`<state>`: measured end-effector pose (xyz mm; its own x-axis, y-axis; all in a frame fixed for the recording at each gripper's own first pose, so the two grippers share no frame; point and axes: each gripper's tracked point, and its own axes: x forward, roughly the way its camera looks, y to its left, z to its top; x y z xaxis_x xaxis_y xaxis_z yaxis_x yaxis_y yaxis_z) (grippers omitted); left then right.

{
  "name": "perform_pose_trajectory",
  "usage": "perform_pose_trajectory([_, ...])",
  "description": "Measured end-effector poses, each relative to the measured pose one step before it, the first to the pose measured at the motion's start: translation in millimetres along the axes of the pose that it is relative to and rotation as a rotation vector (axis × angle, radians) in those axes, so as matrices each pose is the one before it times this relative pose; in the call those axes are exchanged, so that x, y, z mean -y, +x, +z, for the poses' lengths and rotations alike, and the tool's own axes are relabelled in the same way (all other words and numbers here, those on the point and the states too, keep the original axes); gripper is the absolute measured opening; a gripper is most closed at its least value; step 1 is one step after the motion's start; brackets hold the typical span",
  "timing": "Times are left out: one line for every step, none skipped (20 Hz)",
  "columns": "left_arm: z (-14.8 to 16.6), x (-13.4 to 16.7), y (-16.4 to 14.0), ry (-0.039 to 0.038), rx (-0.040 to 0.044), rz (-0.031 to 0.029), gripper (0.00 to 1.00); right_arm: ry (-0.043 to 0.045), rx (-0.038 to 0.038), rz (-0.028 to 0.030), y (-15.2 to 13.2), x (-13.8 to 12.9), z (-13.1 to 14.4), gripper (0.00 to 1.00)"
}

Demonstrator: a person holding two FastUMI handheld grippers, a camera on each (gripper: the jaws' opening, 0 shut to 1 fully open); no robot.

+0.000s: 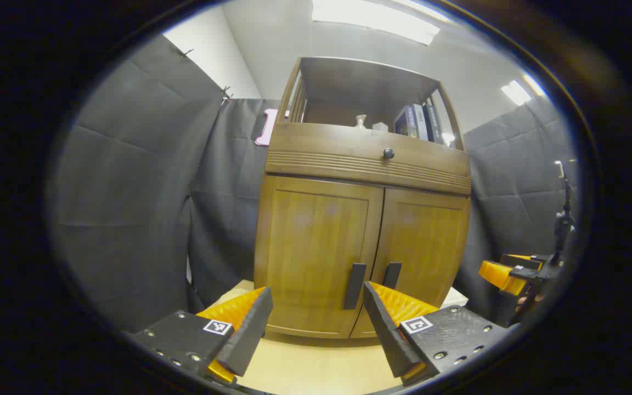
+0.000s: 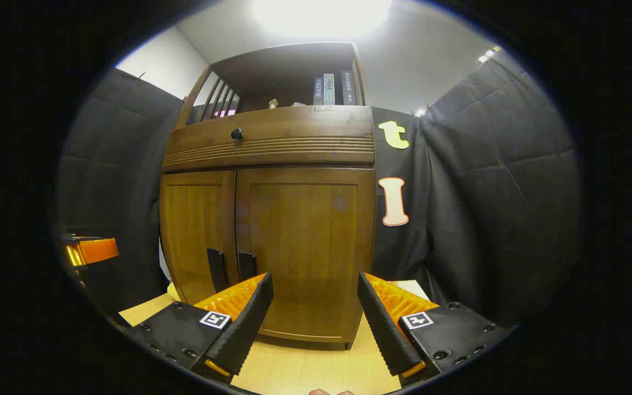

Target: Open the right door of the double-door shoe cabinet with the right hand, and open the left door with the left hand.

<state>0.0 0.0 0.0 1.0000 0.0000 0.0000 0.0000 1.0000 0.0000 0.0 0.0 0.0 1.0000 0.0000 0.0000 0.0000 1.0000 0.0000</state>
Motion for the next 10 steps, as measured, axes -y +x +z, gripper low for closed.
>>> perform_pose_trajectory([4.23,2.39,-3.64,-0.00094,0.00020,0.00885,0.96,0.00846,-0.00461,0.01445,-0.82,-0.22,-0.36,0.97])
perform_pose_trajectory([5.13,4.40,-4.29,0.00219,0.00072,0.00682,0.96,0.01121,-0.00671,0.01610,-0.10,1.15,1.95,0.97])
perform_pose_trajectory([5.78,4.58,-1.37,0.00321,-0.00056,0.00909,0.96,0.01077,-0.00280,0.01566,4.37,4.67,3.12,0.97])
perform_pose_trajectory([3.21,5.25,-0.64,-0.00296,-0.00613,0.01095,0.96,0.00951,-0.00681,0.01647,3.36,3.66,2.88,0.97])
perform_pose_trajectory([4.75,5.08,-0.41,-0.00475,-0.00495,0.00574,0.96,0.00451,0.00295,0.01534,1.35,1.57,2.87,0.98])
perform_pose_trajectory([3.83,3.94,-2.63,0.00230,0.00385,0.00551,0.96,0.00135,0.00176,0.01234,-0.57,3.46,0.17,0.97])
perform_pose_trajectory([1.69,2.71,-1.99,0.00810,0.00757,0.01740,0.96,0.00300,-0.00389,0.02259,-0.58,1.01,-4.70,0.97])
perform_pose_trajectory([-2.32,2.46,-6.31,0.00708,0.00617,0.02296,0.96,0.00232,0.00007,0.02463,0.40,-0.35,-6.11,0.97])
perform_pose_trajectory([-1.72,0.92,-4.37,0.00242,0.00562,0.02833,0.96,0.00072,0.00316,0.00864,-0.60,4.07,-6.59,0.97])
perform_pose_trajectory([-8.49,1.41,-7.85,-0.00664,-0.01226,0.03606,0.96,-0.00239,-0.02189,0.00122,-1.03,3.64,-9.91,0.96])
